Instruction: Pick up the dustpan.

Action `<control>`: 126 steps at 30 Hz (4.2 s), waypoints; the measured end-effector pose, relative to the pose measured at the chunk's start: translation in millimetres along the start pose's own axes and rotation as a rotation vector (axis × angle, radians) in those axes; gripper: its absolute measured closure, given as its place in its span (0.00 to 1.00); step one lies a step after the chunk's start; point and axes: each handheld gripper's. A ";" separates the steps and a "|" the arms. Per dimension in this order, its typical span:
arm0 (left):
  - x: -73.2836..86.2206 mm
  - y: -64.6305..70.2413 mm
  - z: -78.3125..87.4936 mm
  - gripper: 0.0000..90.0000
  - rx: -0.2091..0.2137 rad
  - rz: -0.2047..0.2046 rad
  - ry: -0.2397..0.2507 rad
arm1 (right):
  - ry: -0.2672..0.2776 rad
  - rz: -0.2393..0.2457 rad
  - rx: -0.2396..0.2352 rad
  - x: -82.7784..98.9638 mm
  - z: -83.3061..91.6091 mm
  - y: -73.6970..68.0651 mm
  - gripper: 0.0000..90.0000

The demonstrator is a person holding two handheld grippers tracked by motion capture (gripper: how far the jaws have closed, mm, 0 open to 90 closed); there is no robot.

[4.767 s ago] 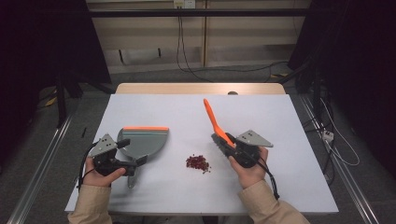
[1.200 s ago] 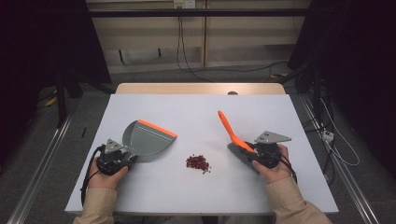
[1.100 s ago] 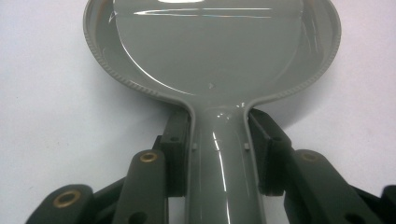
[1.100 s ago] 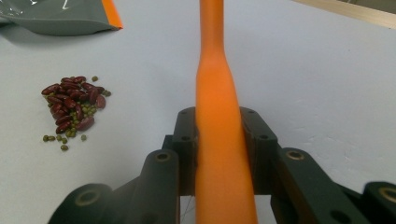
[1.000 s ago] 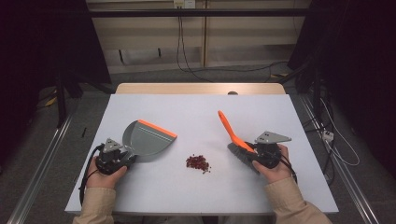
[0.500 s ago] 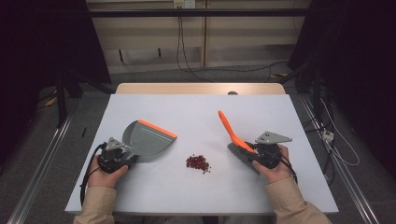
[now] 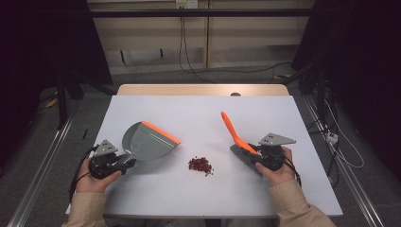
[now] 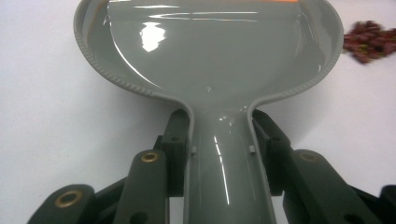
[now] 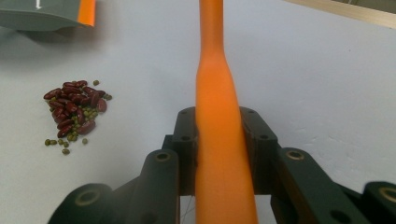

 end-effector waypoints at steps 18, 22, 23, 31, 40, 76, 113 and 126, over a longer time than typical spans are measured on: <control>2.2 25.8 12.1 0.70 0.217 -0.148 -0.031 | 0.023 -0.031 0.035 -5.8 -2.7 -2.4 0.79; 2.8 29.9 13.8 0.70 0.244 -0.162 -0.038 | 0.054 -0.038 0.041 -10.4 -3.7 -4.6 0.79; 3.3 31.0 14.2 0.70 0.250 -0.168 -0.038 | 0.056 -0.042 0.039 -11.2 -4.1 -5.5 0.79; 7.5 36.3 12.8 0.70 0.282 -0.180 -0.054 | 0.073 -0.042 0.050 -15.8 -9.7 -9.3 0.79; 13.4 36.0 11.2 0.70 0.298 -0.175 -0.068 | 0.067 -0.047 0.057 -15.8 -14.2 -9.0 0.79; 17.0 39.0 -4.0 0.69 0.317 -0.250 -0.110 | 0.051 0.015 0.026 -18.6 -39.2 -34.7 0.77; 13.2 41.8 -12.2 0.70 0.343 -0.232 -0.166 | 0.060 0.065 0.072 -19.3 -40.3 -62.9 0.79; 12.0 45.0 -12.7 0.70 0.353 -0.237 -0.169 | -0.010 0.042 0.061 -20.6 -35.2 -53.9 0.79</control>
Point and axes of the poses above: each handheld gripper's, and its own axes: z roughly backward along the jaws, x roughly out of its underside, y roughly to its right, and after that the axes turned 4 degrees about -z, right-handed
